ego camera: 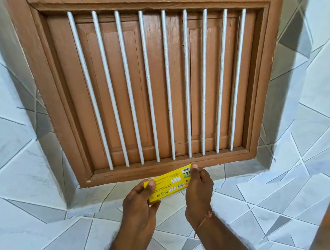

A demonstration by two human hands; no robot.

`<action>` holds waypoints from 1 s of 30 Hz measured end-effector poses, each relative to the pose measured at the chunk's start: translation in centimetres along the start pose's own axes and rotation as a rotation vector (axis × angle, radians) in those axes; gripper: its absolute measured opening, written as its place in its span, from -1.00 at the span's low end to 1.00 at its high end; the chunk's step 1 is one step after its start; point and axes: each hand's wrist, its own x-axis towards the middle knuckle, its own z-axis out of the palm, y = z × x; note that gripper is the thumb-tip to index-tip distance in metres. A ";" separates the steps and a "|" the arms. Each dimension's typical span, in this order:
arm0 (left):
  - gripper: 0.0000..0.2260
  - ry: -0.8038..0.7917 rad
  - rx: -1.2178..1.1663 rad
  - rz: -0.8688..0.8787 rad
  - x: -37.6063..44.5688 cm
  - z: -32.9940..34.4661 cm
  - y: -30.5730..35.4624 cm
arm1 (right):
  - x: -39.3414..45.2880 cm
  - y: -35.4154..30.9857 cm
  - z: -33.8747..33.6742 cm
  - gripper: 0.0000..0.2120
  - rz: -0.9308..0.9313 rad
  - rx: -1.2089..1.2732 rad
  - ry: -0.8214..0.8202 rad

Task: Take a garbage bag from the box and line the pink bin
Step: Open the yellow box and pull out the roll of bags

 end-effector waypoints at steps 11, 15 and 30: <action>-0.84 -0.009 -0.118 -0.037 0.4 -1.1 1.1 | 0.4 -2.1 -0.7 -0.75 0.285 0.225 -0.135; -0.73 -0.022 -0.132 0.000 0.7 -1.6 1.8 | 1.4 -2.9 -1.8 -0.76 0.476 0.329 -0.209; -0.68 0.034 0.290 0.427 0.4 0.5 5.2 | 1.7 0.9 -2.3 -0.59 0.618 0.234 -0.365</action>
